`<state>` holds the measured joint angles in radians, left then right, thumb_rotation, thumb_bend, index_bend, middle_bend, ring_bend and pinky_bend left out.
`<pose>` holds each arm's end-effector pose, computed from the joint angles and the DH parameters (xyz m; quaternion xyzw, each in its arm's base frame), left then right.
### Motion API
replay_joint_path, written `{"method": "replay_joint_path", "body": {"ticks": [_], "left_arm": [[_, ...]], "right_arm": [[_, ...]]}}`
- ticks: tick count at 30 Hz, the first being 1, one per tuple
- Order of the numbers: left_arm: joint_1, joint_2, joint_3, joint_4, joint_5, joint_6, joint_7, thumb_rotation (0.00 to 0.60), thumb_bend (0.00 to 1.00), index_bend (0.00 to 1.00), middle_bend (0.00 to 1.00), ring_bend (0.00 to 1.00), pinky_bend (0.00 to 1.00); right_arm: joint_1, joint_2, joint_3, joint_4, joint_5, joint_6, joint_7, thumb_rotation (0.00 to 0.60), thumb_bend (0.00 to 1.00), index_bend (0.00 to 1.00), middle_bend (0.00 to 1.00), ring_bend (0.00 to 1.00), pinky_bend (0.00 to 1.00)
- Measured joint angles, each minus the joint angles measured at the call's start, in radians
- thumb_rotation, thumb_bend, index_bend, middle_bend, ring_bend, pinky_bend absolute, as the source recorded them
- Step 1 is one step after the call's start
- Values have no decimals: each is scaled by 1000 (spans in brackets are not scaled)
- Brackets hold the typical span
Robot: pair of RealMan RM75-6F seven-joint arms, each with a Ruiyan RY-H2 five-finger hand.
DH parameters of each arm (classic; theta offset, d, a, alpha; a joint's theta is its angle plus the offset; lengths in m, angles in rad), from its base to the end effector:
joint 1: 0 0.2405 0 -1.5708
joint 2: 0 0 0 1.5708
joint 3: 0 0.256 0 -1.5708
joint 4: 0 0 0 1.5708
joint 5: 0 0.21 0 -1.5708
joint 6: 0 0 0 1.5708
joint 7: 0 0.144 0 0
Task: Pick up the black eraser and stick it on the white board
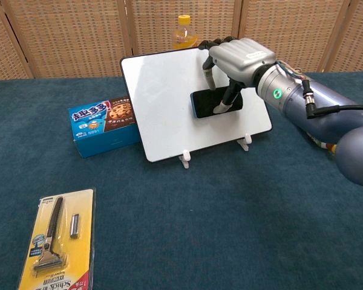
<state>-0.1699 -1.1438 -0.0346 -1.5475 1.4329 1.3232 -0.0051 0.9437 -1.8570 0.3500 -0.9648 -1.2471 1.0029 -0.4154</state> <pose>-0.3251 0.2046 0.1385 -0.6258 -0.4178 -0.3399 0.5642 -0.0803 -0.4203 -0.0422 0.7251 -0.2180 0.4202 0.5001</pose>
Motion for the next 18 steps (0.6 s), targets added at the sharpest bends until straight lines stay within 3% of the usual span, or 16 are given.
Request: {"method": "replay_joint_path", "body": {"ticks": [18], "left_arm": [[-12, -3, 0, 10, -16, -24, -7, 600, 126, 0, 0, 0, 0]], "right_arm": [[46, -73, -7, 123, -9, -8, 105, 600, 131, 575, 56, 0, 19]]}}
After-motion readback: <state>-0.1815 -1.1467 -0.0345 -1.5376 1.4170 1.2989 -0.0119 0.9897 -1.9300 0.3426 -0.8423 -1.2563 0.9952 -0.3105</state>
